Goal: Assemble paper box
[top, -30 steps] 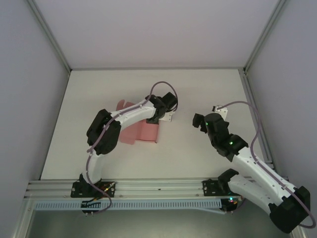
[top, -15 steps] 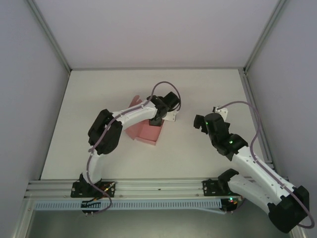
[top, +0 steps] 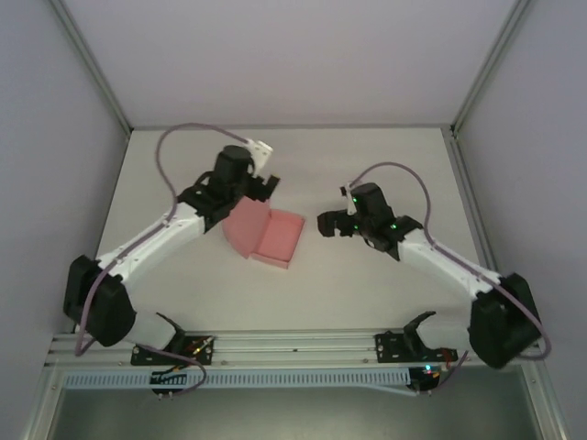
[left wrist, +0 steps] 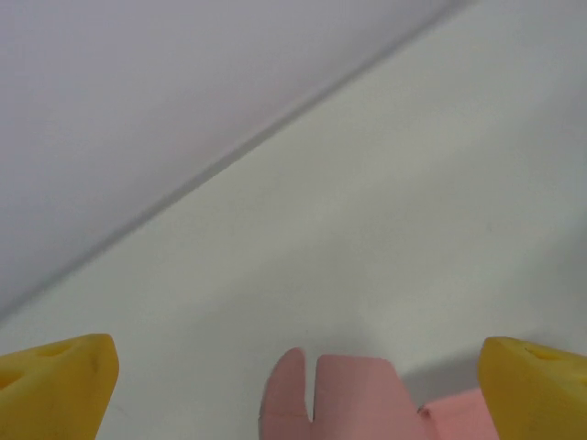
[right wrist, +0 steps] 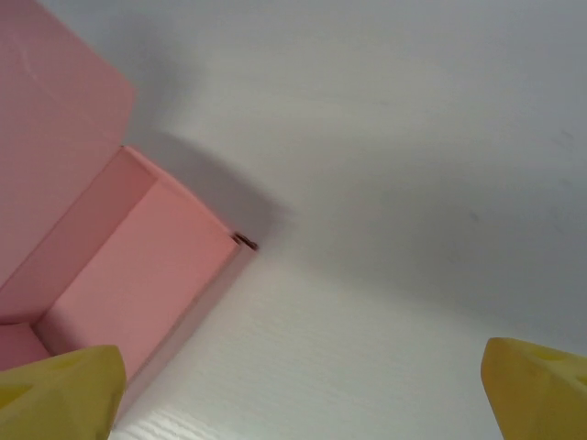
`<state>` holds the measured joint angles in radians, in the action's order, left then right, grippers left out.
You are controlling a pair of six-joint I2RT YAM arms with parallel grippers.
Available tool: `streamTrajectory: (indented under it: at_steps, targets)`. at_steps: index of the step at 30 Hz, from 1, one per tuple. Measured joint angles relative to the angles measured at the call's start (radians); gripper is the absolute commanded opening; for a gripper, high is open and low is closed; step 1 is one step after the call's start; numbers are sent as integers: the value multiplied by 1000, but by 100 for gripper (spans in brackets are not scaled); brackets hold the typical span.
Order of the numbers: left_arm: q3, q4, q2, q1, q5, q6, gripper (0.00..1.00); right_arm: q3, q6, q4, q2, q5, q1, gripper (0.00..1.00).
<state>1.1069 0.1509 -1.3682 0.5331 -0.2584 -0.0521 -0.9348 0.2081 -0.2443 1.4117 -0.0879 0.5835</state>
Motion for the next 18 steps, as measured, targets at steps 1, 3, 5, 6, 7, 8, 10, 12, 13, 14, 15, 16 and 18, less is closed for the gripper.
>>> streamTrajectory:
  at_steps: [1,3,5,6,7,8,10,12,13,14,15,16,18]
  targets:
    - [-34,-2,24,-34,7,-64,100,-49,-35,-3,59,-24,10,100]
    - [-100,3,65,-81,28,-185,100,-158,-105,-27,184,-69,29,100]
    - [-151,7,97,-105,51,-267,100,-264,-160,-58,296,-99,45,99]
    - [-173,8,113,-114,61,-299,100,-317,-183,-79,353,-110,52,98]
    - [-191,10,127,-121,68,-323,100,-361,-201,-96,399,-117,57,97]
    - [-206,13,142,-127,73,-342,100,-405,-212,-111,446,-125,62,96]
    - [-226,23,167,-139,77,-373,100,-466,-229,-134,520,-136,70,90]
    - [-235,28,183,-149,79,-392,100,-498,-235,-153,570,-146,74,84]
    - [-240,29,190,-153,79,-399,100,-510,-235,-161,588,-149,77,82]
    - [-241,31,193,-156,79,-404,100,-520,-234,-167,607,-149,79,76]
    - [-242,32,195,-159,78,-408,100,-526,-231,-172,620,-146,82,69]
    - [-242,34,196,-159,77,-411,100,-531,-226,-176,628,-141,85,62]
    - [-242,37,198,-160,77,-414,100,-534,-204,-178,640,-115,91,44]
